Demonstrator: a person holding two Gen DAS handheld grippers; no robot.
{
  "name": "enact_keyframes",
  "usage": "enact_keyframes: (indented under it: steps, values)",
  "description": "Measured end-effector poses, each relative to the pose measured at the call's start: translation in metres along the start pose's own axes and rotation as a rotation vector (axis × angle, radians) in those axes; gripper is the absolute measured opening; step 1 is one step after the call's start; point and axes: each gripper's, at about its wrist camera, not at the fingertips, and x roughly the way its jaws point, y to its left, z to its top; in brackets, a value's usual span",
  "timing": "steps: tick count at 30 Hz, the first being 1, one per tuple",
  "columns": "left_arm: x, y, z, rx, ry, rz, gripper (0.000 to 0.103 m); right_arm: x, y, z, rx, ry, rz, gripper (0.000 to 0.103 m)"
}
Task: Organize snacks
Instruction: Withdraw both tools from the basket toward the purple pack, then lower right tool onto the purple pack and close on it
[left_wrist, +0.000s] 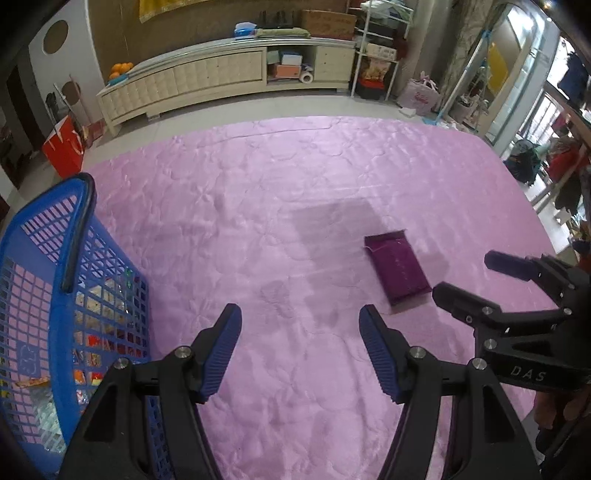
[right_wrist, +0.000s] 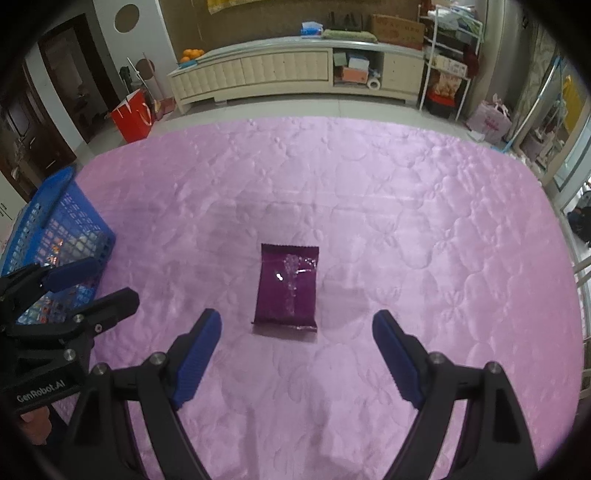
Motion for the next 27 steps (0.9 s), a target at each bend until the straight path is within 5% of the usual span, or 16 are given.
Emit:
enact_keyframes:
  steps: [23,27]
  values:
    - [0.033,0.022,0.01,-0.035,0.028,0.062,0.064,0.067,0.003,0.009,-0.052,0.076,-0.021,0.086]
    - [0.031,0.022,0.01,-0.035,0.023,0.066,0.064,0.065,0.014,0.003,-0.107,0.035,-0.057,0.066]
